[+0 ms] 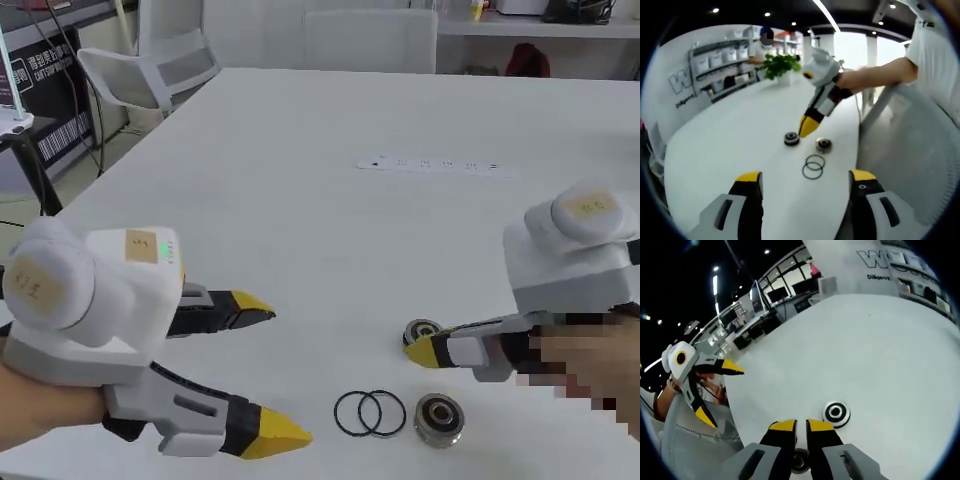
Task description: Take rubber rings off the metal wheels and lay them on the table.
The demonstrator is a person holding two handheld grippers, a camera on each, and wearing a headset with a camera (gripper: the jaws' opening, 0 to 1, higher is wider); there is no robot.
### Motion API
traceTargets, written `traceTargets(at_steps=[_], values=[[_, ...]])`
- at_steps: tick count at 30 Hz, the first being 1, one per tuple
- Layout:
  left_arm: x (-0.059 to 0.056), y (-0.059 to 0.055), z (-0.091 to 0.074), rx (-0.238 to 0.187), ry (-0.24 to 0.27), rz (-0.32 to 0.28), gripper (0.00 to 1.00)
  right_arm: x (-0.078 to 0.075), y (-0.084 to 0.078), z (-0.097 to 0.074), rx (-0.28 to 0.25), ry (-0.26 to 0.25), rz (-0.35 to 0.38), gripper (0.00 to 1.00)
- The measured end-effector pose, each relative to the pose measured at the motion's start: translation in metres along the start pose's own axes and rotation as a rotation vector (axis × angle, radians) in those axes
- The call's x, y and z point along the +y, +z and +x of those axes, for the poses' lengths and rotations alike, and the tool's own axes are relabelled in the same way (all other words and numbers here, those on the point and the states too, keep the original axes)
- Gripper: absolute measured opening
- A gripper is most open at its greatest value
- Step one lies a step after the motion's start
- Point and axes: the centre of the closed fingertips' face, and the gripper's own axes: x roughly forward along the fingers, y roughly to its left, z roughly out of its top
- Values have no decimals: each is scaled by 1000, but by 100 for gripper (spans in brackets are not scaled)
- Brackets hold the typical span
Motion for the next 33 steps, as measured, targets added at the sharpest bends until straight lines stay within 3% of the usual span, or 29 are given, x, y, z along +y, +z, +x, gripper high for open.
traceTargets(at_steps=[5,9,13,15,17,19,26,29,33], values=[[6,16,-6,-8,23,43,72,-5,14,-10,-81,-4,13,6],[8,42,-11,-50,17,83,71,-11,22,-18,-127,-12,25,8],[12,68,-12,-101,12,121,70,-25,29,-27,-171,-58,39,8],[16,80,-9,-134,6,123,69,-34,27,-30,-182,-79,83,8],[23,88,-3,-136,18,137,67,-41,22,-30,-176,-86,136,8],[28,99,4,-140,23,173,65,-48,18,-31,-171,-102,144,8],[33,128,31,-190,-10,229,61,-61,7,-27,-167,-117,167,10],[36,138,42,-218,-26,228,60,-65,4,-25,-164,-125,139,13],[45,146,55,-242,-32,214,56,-69,-3,-21,-132,-136,42,21]])
